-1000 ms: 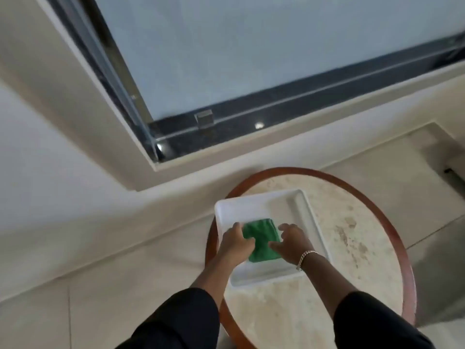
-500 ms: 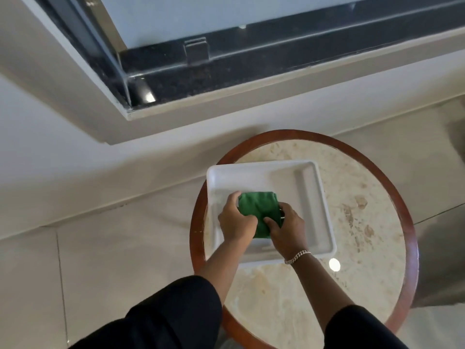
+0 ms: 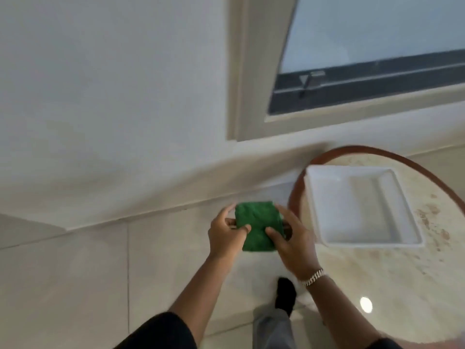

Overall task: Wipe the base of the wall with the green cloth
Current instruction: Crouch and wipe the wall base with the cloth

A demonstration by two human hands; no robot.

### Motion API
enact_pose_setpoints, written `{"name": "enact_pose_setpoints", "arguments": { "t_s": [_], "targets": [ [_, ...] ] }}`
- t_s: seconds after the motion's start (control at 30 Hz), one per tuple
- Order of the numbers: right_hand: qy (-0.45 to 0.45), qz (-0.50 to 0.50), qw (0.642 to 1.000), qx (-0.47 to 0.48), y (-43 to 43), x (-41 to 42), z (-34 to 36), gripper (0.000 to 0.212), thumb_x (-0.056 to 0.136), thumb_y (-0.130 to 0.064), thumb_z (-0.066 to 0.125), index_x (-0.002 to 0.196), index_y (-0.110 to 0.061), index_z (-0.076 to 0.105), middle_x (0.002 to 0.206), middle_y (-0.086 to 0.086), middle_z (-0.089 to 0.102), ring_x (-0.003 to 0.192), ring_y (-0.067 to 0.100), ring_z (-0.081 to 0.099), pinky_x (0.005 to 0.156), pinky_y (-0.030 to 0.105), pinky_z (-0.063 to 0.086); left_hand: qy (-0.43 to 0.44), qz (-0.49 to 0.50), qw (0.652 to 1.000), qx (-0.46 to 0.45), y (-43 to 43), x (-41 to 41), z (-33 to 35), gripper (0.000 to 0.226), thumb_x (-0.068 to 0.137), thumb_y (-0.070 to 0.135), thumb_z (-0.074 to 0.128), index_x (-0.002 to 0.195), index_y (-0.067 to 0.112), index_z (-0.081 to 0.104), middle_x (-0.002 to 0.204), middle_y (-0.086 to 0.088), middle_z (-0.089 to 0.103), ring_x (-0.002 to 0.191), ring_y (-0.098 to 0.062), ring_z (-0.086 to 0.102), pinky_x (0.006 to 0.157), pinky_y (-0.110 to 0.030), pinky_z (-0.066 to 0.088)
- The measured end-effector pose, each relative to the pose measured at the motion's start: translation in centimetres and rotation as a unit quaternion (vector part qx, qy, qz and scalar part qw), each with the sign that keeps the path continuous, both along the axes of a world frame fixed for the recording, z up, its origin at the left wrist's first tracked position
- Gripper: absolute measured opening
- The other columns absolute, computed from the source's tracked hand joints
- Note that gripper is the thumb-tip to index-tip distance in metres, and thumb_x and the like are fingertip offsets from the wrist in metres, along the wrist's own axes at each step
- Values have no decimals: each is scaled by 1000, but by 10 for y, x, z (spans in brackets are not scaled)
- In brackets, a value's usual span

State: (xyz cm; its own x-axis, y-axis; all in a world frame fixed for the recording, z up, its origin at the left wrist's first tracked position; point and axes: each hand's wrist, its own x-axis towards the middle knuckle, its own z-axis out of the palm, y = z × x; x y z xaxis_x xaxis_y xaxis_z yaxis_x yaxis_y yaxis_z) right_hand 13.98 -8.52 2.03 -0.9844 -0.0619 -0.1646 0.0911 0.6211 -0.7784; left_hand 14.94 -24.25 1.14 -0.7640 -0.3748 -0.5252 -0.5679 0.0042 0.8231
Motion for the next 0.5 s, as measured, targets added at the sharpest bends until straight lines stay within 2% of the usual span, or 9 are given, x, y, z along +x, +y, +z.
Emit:
{"name": "enact_pose_setpoints", "arguments": {
  "t_s": [0.07, 0.13, 0.17, 0.2, 0.27, 0.33, 0.4, 0.5],
  "targets": [
    [3, -3, 1000, -6, -47, 21, -19, 57, 78, -14, 78, 131, -22, 56, 104, 5, 72, 89, 18, 67, 78, 26, 55, 2, 1, 1000, -1, -50, 20, -17, 60, 73, 5, 77, 126, 30, 64, 89, -5, 72, 82, -18, 71, 75, -39, 62],
    [-8, 3, 1000, -6, -96, 37, -49, 54, 78, -16, 78, 128, -23, 59, 99, 4, 71, 84, 15, 65, 69, 15, 49, -10, 2, 1000, -4, -98, 39, -45, 60, 75, 6, 76, 127, 34, 63, 89, 0, 72, 82, -13, 70, 72, -35, 62],
    [-18, 4, 1000, -3, -117, 45, -68, 53, 79, -16, 77, 128, -23, 59, 99, 3, 70, 84, 14, 64, 68, 14, 49, -19, 1, 1000, -7, -119, 48, -62, 61, 76, 5, 76, 127, 35, 63, 89, 1, 72, 82, -11, 69, 70, -32, 62],
    [-34, 7, 999, -8, -137, 51, -86, 52, 80, -16, 76, 128, -23, 59, 100, 2, 69, 85, 14, 63, 70, 17, 52, -26, 3, 1000, -11, -139, 55, -79, 61, 77, 5, 75, 128, 36, 62, 90, 2, 71, 82, -10, 69, 68, -29, 61],
    [-67, 11, 997, -30, -170, 58, -125, 50, 81, -11, 74, 128, -21, 57, 106, 4, 68, 91, 17, 64, 78, 32, 60, -36, 11, 999, -15, -174, 65, -116, 62, 79, 5, 73, 130, 36, 61, 92, 3, 70, 84, -8, 68, 67, -25, 60],
    [-83, 29, 995, -38, -202, 62, -175, 49, 82, -8, 73, 127, -19, 57, 109, 7, 68, 95, 20, 65, 82, 42, 60, -41, 12, 999, -20, -203, 73, -165, 62, 81, 4, 72, 133, 35, 59, 94, 3, 69, 86, -7, 66, 71, -28, 60],
    [-78, 38, 996, -30, -225, 59, -224, 48, 81, -7, 73, 126, -17, 58, 110, 7, 69, 95, 21, 65, 83, 43, 60, -42, 18, 999, -26, -224, 76, -215, 62, 81, 5, 71, 136, 32, 58, 96, 3, 68, 87, -7, 65, 75, -32, 61],
    [-66, 40, 997, -21, -253, 53, -307, 47, 80, -7, 74, 124, -18, 60, 108, 6, 70, 91, 20, 65, 82, 38, 59, -30, 25, 999, -35, -248, 75, -299, 63, 82, 5, 71, 138, 29, 56, 96, 5, 65, 87, -6, 63, 79, -34, 61]
  ]
}}
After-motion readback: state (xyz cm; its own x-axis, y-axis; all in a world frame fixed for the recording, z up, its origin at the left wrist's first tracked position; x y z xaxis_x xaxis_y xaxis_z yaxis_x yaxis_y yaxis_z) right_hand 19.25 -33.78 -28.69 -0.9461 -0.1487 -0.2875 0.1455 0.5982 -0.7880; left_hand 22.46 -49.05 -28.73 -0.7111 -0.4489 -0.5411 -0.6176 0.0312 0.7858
